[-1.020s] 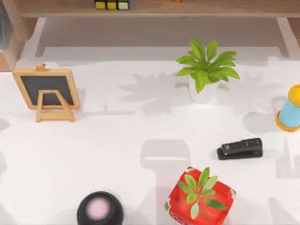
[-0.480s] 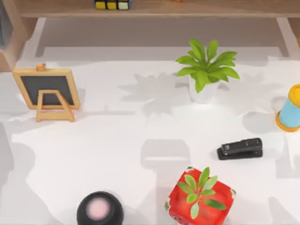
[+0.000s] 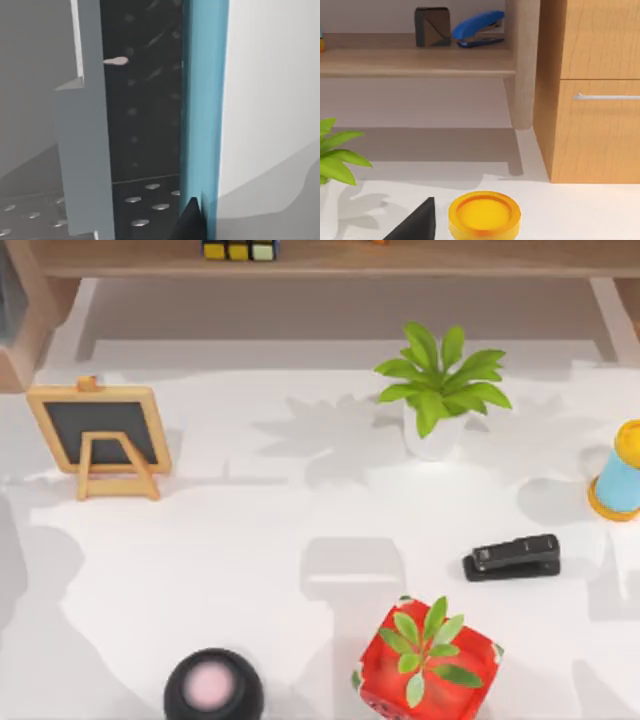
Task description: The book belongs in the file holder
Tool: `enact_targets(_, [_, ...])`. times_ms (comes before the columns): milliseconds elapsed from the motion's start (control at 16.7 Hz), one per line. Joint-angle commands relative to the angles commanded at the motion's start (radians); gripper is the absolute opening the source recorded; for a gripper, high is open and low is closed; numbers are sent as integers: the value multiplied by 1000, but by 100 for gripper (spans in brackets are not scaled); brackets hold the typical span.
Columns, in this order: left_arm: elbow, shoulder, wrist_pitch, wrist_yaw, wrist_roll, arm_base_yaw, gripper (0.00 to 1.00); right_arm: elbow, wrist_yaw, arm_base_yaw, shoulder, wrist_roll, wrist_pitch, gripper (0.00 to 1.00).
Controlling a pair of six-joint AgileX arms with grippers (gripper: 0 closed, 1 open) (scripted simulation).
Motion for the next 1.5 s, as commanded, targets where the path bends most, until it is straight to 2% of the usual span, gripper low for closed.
enact_targets(360, [38,41,-5,-15,-4,-15,0,0,0,0,0,0,0,100])
enact_targets(1140, [38,41,-5,-15,-4,-15,98,0,0,0,0,0,0,100])
enact_targets(1500, [38,41,-5,-15,-4,-15,100,0,0,0,0,0,0,100])
